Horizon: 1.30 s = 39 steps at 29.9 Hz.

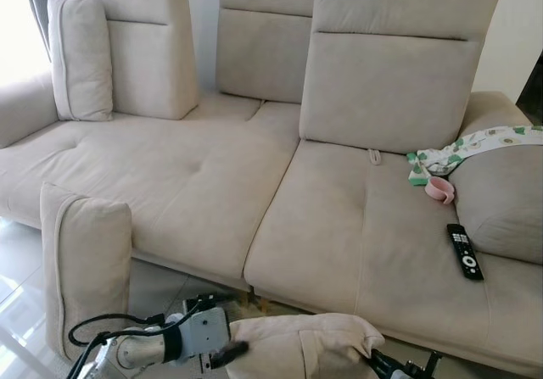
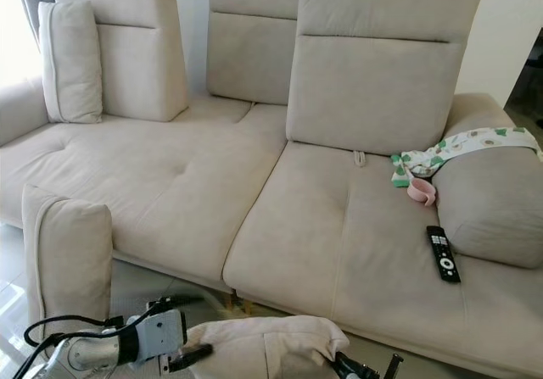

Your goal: Move the pillow to the sofa from floor

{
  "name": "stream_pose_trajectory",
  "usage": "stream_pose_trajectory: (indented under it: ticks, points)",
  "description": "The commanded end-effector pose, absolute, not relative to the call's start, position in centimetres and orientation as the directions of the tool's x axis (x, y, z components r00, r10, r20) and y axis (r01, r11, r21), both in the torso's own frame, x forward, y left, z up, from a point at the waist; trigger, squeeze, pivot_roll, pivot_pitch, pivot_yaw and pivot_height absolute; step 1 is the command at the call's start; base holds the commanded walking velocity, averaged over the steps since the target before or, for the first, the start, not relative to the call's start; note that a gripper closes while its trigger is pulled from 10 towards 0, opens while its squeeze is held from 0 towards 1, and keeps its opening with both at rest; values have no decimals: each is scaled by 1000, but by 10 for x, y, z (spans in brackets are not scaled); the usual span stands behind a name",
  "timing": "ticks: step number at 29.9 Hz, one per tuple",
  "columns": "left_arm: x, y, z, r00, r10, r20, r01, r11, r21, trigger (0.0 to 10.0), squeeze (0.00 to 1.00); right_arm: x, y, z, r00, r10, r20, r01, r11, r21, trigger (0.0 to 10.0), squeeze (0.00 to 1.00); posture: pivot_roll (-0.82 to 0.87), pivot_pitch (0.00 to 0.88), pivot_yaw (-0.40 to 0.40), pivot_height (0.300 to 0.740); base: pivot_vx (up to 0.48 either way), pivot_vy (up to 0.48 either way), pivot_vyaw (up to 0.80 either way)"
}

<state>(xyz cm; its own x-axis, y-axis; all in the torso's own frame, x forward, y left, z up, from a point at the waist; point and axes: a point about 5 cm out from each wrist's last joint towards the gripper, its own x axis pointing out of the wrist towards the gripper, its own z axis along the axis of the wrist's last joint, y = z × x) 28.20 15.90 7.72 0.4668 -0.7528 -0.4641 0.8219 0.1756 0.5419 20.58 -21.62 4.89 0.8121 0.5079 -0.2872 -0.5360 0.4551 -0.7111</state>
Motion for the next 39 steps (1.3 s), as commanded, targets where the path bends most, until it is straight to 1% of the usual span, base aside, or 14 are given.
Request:
stream_pose_trajectory:
  ticks: [1, 5, 9, 12, 13, 16, 19, 20, 22, 25, 28, 31, 34, 39]
  points:
    - [271, 170, 60, 380, -720, -580, 891, 116, 440, 10000, 0, 202, -213, 43, 798, 511, -320, -564, 444, -696, 0, 0, 140, 44, 27, 523, 0, 0, 0]
    - [267, 177, 53, 286, -695, -659, 934, 49, 353, 10000, 0, 203, -213, 43, 799, 513, -316, -560, 441, -702, 0, 0, 138, 41, 25, 523, 0, 0, 0]
    - [269, 177, 56, 281, -698, -659, 936, 49, 348, 10000, 0, 204, -213, 43, 800, 510, -315, -558, 440, -704, 0, 0, 135, 40, 24, 523, 0, 0, 0]
    - [277, 177, 66, 310, -715, -626, 928, 84, 364, 10000, 0, 204, -212, 43, 802, 507, -315, -555, 441, -705, 0, 0, 132, 39, 24, 523, 0, 0, 0]
    - [283, 177, 75, 331, -728, -600, 921, 112, 373, 10000, 0, 203, -212, 42, 803, 505, -317, -556, 442, -704, 0, 0, 134, 38, 25, 523, 0, 0, 0]
    - [289, 177, 87, 341, -748, -570, 919, 136, 370, 10000, 0, 203, -212, 40, 803, 503, -320, -557, 444, -702, 0, 0, 134, 38, 25, 523, 0, 0, 0]
    - [286, 179, 93, 281, -766, -579, 943, 107, 316, 10000, 0, 203, -210, 39, 804, 503, -318, -557, 447, -700, 0, 0, 135, 36, 31, 523, 0, 0, 0]
    - [286, 179, 93, 281, -766, -579, 943, 107, 316, 10000, 0, 203, -210, 39, 804, 503, -318, -557, 447, -700, 0, 0, 135, 36, 31, 523, 0, 0, 0]
    - [283, 183, 92, 246, -763, -598, 956, 88, 281, 10000, 0, 203, -210, 38, 805, 501, -319, -557, 449, -699, 0, 0, 136, 36, 32, 523, 0, 0, 0]
    - [281, 186, 92, 232, -756, -612, 961, 80, 266, 10000, 0, 203, -210, 38, 805, 500, -319, -557, 450, -698, 0, 0, 137, 36, 32, 523, 0, 0, 0]
    - [275, 194, 90, 176, -738, -651, 977, 52, 205, 10000, 0, 204, -210, 36, 805, 499, -322, -558, 451, -696, 0, 0, 139, 33, 31, 523, 0, 0, 0]
    - [271, 194, 82, 160, -719, -677, 980, 35, 195, 10000, 0, 204, -209, 36, 804, 501, -320, -559, 451, -696, 0, 0, 142, 30, 30, 523, 0, 0, 0]
    - [263, 186, 66, 130, -698, -704, 985, 11, 171, 10000, 0, 208, -205, 37, 804, 509, -307, -554, 452, -699, 0, 0, 141, 27, 30, 523, 0, 0, 0]
    - [260, 179, 58, 136, -694, -707, 984, 13, 177, 10000, 0, 210, -203, 40, 804, 515, -297, -549, 454, -702, 0, 0, 137, 25, 29, 523, 0, 0, 0]
